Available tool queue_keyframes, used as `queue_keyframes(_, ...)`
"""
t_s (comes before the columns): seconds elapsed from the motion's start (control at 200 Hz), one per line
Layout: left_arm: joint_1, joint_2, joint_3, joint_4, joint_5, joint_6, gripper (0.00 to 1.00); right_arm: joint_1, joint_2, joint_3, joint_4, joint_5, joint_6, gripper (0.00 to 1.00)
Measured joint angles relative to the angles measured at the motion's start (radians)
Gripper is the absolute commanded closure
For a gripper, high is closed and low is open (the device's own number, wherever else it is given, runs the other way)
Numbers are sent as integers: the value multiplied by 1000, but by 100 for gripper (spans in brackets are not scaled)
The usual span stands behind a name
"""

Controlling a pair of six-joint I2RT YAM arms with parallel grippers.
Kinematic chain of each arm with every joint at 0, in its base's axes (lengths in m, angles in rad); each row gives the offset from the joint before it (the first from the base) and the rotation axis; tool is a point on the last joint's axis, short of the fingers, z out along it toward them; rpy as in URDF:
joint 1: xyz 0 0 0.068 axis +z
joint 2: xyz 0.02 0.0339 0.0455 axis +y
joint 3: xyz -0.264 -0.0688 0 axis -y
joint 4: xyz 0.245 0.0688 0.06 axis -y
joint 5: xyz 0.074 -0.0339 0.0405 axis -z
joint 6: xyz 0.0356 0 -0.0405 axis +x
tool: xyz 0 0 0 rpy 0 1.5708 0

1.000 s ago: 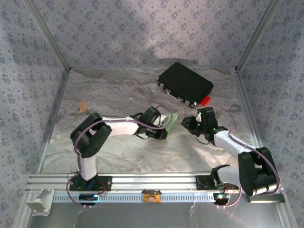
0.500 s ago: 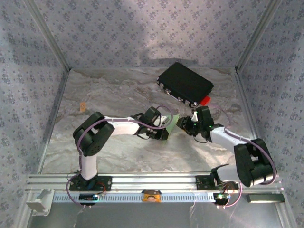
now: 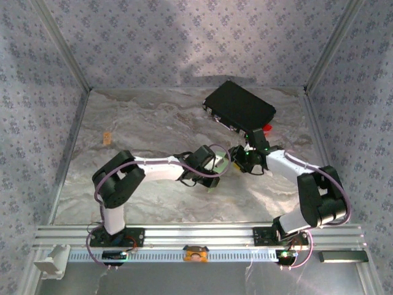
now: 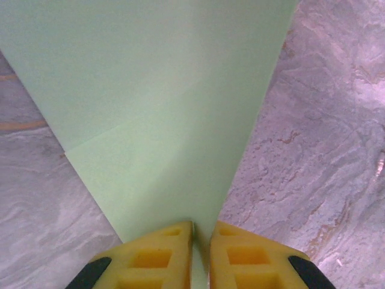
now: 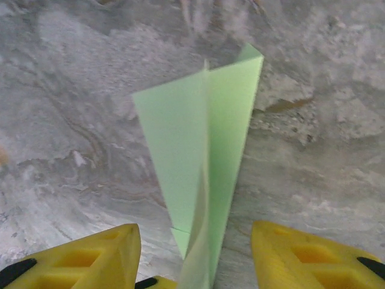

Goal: Fold a paper plane with a square sheet of paper (pick it up from the middle)
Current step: Fold the wing for the fifth time at the center of the table.

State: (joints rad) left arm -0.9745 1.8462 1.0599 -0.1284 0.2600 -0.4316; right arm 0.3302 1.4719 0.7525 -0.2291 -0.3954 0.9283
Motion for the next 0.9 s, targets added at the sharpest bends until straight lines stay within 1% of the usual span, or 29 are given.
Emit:
queue_keyframes(0.115,-13,-1,21,-32,-42,26,85,5,29,16,-27,-2,6,53)
queue_keyframes(0.195,-22,-1,34,-55,-68,48,84,11,46,26,-34,-7,7,54)
queue_keyframes(0.245,-29,-1,45,-72,-80,59,84,14,53,31,-34,-11,7,58)
queue_keyframes(0.305,-37,-1,58,-92,-100,75,83,18,56,32,-34,-13,7,60)
queue_keyframes(0.39,-48,-1,68,-110,-123,91,83,19,57,34,-35,-19,7,67)
queue_keyframes(0.51,-56,-1,69,-128,-153,105,82,19,57,37,-35,-22,8,71)
queue_keyframes(0.63,-57,-1,70,-144,-177,116,81,19,57,37,-35,-25,7,82)
queue_keyframes(0.725,-60,-1,70,-150,-196,125,78,19,57,37,-34,-32,13,92)
queue_keyframes(0.795,-65,-1,70,-155,-206,133,75,19,57,36,-29,-39,17,96)
queue_keyframes(0.899,-74,-1,70,-161,-226,141,71,16,57,35,-15,-53,26,99)
